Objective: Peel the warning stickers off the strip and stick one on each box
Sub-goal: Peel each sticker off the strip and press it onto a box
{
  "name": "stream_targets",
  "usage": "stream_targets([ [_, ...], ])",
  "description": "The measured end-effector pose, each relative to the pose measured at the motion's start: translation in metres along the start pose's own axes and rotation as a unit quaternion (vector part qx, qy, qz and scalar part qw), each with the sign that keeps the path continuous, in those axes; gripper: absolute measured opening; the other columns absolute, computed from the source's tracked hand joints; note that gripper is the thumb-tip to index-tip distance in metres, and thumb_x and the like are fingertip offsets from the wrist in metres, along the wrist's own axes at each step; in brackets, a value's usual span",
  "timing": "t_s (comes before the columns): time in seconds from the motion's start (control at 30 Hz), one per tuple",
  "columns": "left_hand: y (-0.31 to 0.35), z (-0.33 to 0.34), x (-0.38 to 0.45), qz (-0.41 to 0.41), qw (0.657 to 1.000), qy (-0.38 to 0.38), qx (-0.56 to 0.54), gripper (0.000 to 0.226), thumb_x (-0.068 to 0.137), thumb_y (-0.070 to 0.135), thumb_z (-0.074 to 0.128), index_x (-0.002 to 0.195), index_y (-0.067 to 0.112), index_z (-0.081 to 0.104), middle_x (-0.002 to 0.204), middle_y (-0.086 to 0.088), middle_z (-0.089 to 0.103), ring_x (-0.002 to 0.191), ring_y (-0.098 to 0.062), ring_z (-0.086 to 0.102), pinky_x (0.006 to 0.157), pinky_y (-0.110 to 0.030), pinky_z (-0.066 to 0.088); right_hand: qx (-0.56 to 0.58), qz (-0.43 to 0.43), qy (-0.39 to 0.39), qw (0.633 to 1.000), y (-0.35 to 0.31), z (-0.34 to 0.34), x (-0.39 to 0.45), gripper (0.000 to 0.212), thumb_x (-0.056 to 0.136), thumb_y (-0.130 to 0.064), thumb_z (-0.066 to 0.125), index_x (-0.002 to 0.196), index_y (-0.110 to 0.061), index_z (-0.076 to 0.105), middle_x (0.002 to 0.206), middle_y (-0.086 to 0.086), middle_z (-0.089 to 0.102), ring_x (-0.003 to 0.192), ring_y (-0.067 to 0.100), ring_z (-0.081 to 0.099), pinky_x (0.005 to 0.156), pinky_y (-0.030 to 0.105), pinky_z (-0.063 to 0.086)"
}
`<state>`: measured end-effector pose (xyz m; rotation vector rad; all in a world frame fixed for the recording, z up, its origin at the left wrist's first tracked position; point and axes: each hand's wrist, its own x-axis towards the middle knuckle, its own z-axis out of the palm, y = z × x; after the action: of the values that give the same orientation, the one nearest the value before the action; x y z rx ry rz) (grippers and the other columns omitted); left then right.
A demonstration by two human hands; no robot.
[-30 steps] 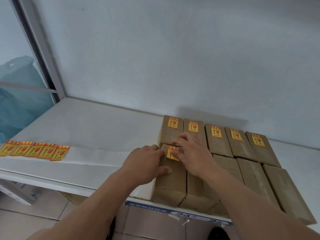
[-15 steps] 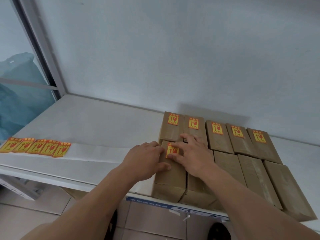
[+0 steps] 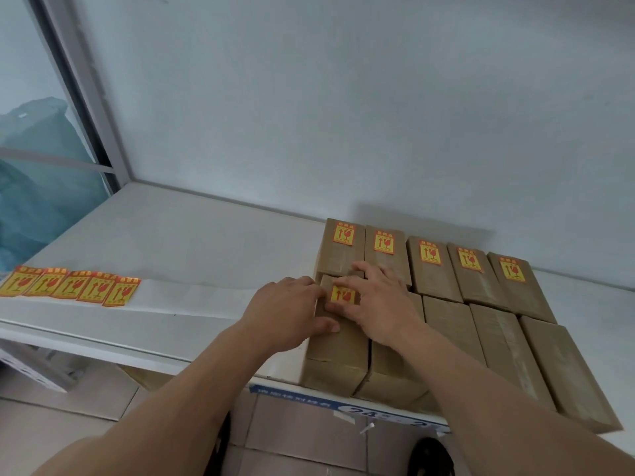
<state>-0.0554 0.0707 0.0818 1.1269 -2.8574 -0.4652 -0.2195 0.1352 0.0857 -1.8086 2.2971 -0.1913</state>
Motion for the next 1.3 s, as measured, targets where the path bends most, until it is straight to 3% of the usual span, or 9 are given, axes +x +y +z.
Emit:
stream_targets([
  [0.4,-0.007,0.008,-0.004,0.005,1.000,-0.001,-0.013,0.060,0.087,0.066,0.044,0.134,0.029,0.047,0.132,0.009,0.053,0.114,-0.014,0.051,0.090,-0.033,0.043,0.002,0.014,0.008,1.000,0.015,0.002,-0.003,0.056,0.085,-0.064,0.050,0.136,-0.039,0.047,0.148,-0.010,0.035,0.140,0.017,0.022,0.113,0.043,0.023],
  [0.53,-0.027,0.000,-0.016,0.013,0.998,0.057,0.017,0.050,0.094,0.057,0.041,0.134,0.028,0.049,0.135,0.010,0.052,0.116,-0.014,0.053,0.093,-0.032,0.042,-0.007,-0.033,0.041,0.999,0.007,-0.006,-0.003,0.043,0.091,-0.052,0.051,0.130,-0.035,0.053,0.144,-0.010,0.041,0.137,0.015,0.028,0.114,0.039,0.024],
  [0.63,-0.055,-0.007,-0.026,0.002,0.992,0.109,0.065,0.042,0.096,0.050,0.043,0.124,0.023,0.058,0.126,0.007,0.059,0.110,-0.017,0.056,0.090,-0.032,0.042,-0.049,-0.102,0.076,0.991,-0.014,-0.010,0.004,0.031,0.097,-0.043,0.044,0.122,-0.032,0.058,0.134,-0.011,0.050,0.127,0.012,0.040,0.109,0.033,0.029],
  [0.77,-0.098,-0.013,-0.046,-0.048,0.985,0.138,0.095,0.035,0.094,0.045,0.050,0.114,0.021,0.065,0.118,0.004,0.064,0.106,-0.021,0.060,0.088,-0.035,0.043,-0.093,-0.193,0.081,0.973,-0.061,-0.002,0.023,0.031,0.099,-0.035,0.041,0.117,-0.025,0.063,0.124,-0.007,0.059,0.116,0.016,0.049,0.099,0.034,0.037],
  [0.93,-0.158,-0.030,-0.074,-0.152,0.971,0.173,0.061,0.038,0.096,0.046,0.046,0.125,0.026,0.059,0.130,0.007,0.057,0.115,-0.019,0.054,0.090,-0.034,0.042,-0.119,-0.253,0.048,0.959,-0.127,0.028,0.053,0.033,0.100,-0.033,0.038,0.120,-0.021,0.061,0.122,-0.001,0.059,0.111,0.023,0.050,0.091,0.036,0.041],
  [1.1,-0.218,-0.031,-0.094,-0.265,0.943,0.200,0.006,0.034,0.095,0.042,0.049,0.124,0.026,0.060,0.129,0.007,0.057,0.111,-0.019,0.055,0.083,-0.034,0.046,-0.087,-0.254,-0.008,0.963,-0.191,0.063,0.086,0.031,0.101,-0.030,0.037,0.120,-0.019,0.059,0.119,0.001,0.059,0.108,0.024,0.052,0.085,0.037,0.046],
  [1.3,-0.256,-0.012,-0.092,-0.315,0.931,0.181,-0.029,0.033,0.095,0.037,0.050,0.125,0.026,0.059,0.130,0.005,0.056,0.115,-0.020,0.052,0.088,-0.034,0.044,0.014,-0.209,-0.062,0.976,-0.249,0.104,0.123,0.029,0.099,-0.029,0.044,0.119,-0.018,0.060,0.114,0.006,0.061,0.105,0.027,0.057,0.085,0.036,0.048],
])
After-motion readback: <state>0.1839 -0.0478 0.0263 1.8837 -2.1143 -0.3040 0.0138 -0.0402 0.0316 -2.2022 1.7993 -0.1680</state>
